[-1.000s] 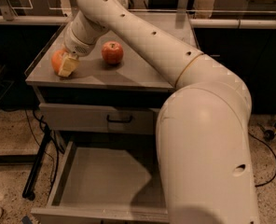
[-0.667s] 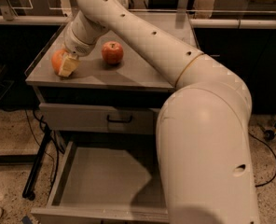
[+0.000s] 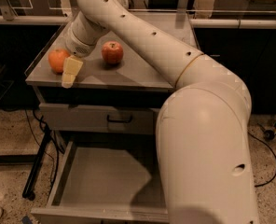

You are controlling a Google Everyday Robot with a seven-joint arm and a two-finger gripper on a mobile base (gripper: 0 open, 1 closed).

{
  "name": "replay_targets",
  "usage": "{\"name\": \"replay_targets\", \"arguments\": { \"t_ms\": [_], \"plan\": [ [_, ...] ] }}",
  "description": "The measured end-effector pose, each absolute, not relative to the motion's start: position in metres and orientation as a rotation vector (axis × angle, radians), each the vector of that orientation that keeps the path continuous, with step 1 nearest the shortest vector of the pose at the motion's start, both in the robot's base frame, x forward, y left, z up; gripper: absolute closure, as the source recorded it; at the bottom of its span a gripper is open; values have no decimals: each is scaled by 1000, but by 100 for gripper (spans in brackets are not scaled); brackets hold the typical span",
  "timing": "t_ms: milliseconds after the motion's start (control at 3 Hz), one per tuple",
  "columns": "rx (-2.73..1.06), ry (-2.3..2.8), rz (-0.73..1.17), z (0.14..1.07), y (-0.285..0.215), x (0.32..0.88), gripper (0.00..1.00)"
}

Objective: Pick orange from middle drawer and place on counter

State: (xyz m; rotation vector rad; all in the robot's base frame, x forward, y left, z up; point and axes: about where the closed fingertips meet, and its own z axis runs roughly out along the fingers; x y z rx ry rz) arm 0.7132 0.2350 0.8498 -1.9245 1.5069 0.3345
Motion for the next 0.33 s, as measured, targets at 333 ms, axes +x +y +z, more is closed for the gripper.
{"name": "replay_targets", "arguments": {
  "t_ms": [333],
  "plan": [
    [-1925, 1507, 334, 850, 235, 713, 0]
  ]
}}
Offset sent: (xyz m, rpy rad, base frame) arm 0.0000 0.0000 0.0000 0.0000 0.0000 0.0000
